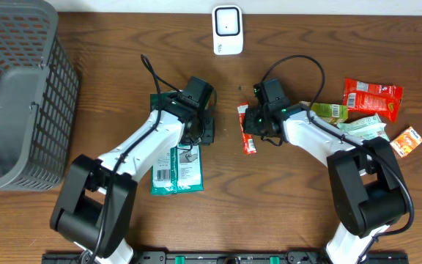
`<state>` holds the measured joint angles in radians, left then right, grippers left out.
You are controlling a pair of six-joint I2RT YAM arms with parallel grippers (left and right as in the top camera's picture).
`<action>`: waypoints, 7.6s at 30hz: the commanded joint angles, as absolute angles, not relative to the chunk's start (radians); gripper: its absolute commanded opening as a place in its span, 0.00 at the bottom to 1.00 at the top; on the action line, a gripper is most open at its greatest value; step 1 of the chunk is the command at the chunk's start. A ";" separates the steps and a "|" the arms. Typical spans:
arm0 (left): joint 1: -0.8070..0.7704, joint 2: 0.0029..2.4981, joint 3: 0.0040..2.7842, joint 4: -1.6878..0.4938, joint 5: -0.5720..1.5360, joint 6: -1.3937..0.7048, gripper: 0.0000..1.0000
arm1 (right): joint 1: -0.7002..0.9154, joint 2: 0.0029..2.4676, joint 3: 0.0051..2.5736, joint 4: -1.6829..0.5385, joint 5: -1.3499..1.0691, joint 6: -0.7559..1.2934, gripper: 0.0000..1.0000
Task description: Scan the item barcode
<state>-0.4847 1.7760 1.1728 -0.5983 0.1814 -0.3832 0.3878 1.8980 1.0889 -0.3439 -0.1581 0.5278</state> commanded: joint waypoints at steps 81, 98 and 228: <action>-0.304 1.543 1.186 -0.728 -0.091 -0.352 0.49 | 0.481 1.904 1.236 -0.710 -0.060 0.389 0.20; -0.304 1.543 1.186 -0.727 -0.092 -0.352 0.49 | 0.475 1.757 1.236 -0.716 0.167 0.313 0.01; -0.304 1.575 1.182 -0.716 -0.091 -0.352 0.50 | 0.263 1.717 0.976 -0.694 -0.170 0.179 0.06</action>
<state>-0.3084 1.5665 1.1763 -0.7158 -0.0784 -0.3614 0.2630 1.7050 0.9249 -0.6498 -0.1982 0.2146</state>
